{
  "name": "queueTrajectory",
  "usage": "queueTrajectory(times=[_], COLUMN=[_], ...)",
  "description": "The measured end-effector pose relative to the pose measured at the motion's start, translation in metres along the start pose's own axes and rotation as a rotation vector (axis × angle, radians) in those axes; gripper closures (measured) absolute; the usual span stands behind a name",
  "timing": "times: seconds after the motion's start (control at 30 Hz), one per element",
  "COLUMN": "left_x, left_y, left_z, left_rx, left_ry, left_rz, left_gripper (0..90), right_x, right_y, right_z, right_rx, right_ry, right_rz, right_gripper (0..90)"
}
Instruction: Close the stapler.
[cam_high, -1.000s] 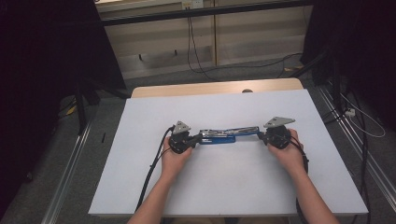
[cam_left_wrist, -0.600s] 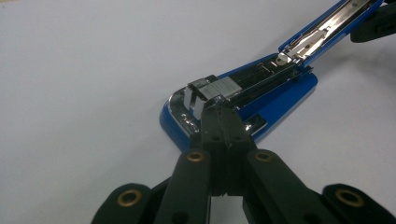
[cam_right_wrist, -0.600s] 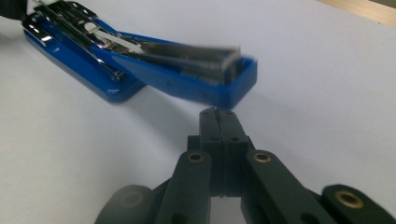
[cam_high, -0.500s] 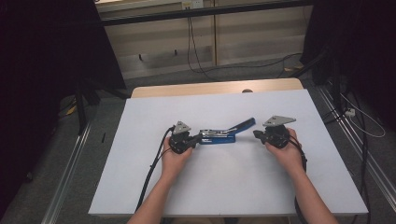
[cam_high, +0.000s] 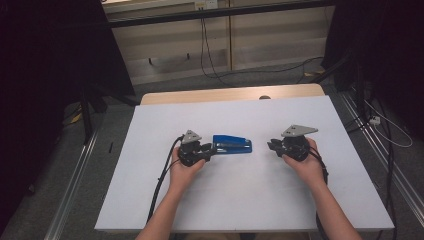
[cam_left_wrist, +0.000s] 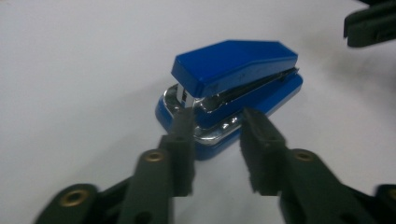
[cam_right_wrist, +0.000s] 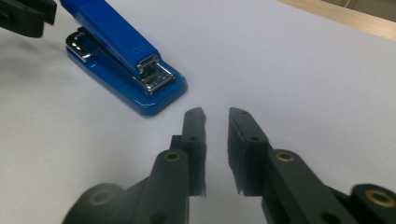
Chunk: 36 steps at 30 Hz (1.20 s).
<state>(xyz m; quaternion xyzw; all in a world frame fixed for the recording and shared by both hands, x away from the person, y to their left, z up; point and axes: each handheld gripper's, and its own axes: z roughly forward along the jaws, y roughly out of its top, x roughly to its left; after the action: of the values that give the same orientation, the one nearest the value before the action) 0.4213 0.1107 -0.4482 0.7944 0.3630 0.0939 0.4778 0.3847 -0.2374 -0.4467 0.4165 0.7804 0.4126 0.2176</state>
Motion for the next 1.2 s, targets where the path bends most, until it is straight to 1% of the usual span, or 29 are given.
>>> queueTrajectory(times=[0.03,0.07,0.1,0.13,0.17,0.2,0.23,0.3,0.37,0.43,0.53,0.67,0.7,0.77,0.83,0.9,1.03,1.1,1.2], left_x=[0.000,0.000,0.000,0.001,0.001,0.001,0.000,0.001,0.001,0.003,0.005,0.007,0.008,0.009,0.011,0.012,0.017,0.017,0.017], left_y=[0.000,0.001,0.000,-0.001,-0.003,-0.005,-0.007,-0.010,-0.013,-0.016,-0.020,-0.025,-0.026,-0.028,-0.030,-0.032,-0.037,-0.038,-0.041], left_z=[-0.004,-0.008,-0.011,-0.014,-0.017,-0.020,-0.023,-0.031,-0.040,-0.046,-0.055,-0.066,-0.069,-0.074,-0.079,-0.083,-0.090,-0.093,-0.097], left_rx=[-0.005,0.004,0.002,0.011,0.020,0.025,0.028,0.027,0.014,0.017,0.010,-0.005,-0.002,-0.009,-0.013,-0.023,-0.026,-0.019,-0.022], left_ry=[0.009,0.026,0.039,0.035,0.021,0.024,0.033,0.022,0.023,0.038,0.054,0.056,0.058,0.051,0.057,0.057,0.062,0.064,0.062], left_rz=[-0.005,0.009,0.009,0.007,0.001,0.008,0.014,0.011,0.007,0.011,-0.007,-0.012,0.004,0.009,0.011,-0.002,-0.015,-0.007,-0.005], left_gripper=[51.6,45.8,39.5,31.9,26.2,23.5,20.9,15.6,15.5,15.3,14.1,13.0,12.6,12.2,11.7,10.7,10.3,10.2,10.2], right_x=[0.001,0.002,0.004,0.005,0.007,0.010,0.012,0.015,0.017,0.019,0.022,0.026,0.026,0.028,0.030,0.031,0.032,0.032,0.032], right_y=[-0.001,-0.002,-0.003,-0.004,-0.005,-0.006,-0.007,-0.008,-0.010,-0.012,-0.016,-0.020,-0.021,-0.022,-0.024,-0.025,-0.027,-0.030,-0.033], right_z=[-0.001,-0.002,-0.004,-0.005,-0.007,-0.010,-0.013,-0.020,-0.025,-0.029,-0.034,-0.039,-0.040,-0.041,-0.041,-0.041,-0.044,-0.046,-0.049], right_rx=[-0.007,-0.010,-0.014,-0.011,-0.006,-0.001,-0.006,-0.024,-0.039,-0.035,-0.024,-0.020,-0.021,-0.028,-0.022,-0.019,-0.018,-0.014,-0.010], right_ry=[0.005,0.010,0.016,0.012,0.003,0.001,0.000,0.003,0.015,0.006,0.003,0.001,0.005,0.007,0.008,0.010,0.014,0.017,0.019], right_rz=[0.007,0.019,0.022,0.019,0.022,0.021,0.018,0.044,0.062,0.053,0.038,0.033,0.029,0.027,0.023,0.014,0.021,0.017,0.019], right_gripper=[67.9,63.1,59.4,55.6,49.3,43.3,40.7,34.1,32.4,29.1,26.5,23.8,23.4,19.5,19.3,18.9,17.2,16.7,16.0])
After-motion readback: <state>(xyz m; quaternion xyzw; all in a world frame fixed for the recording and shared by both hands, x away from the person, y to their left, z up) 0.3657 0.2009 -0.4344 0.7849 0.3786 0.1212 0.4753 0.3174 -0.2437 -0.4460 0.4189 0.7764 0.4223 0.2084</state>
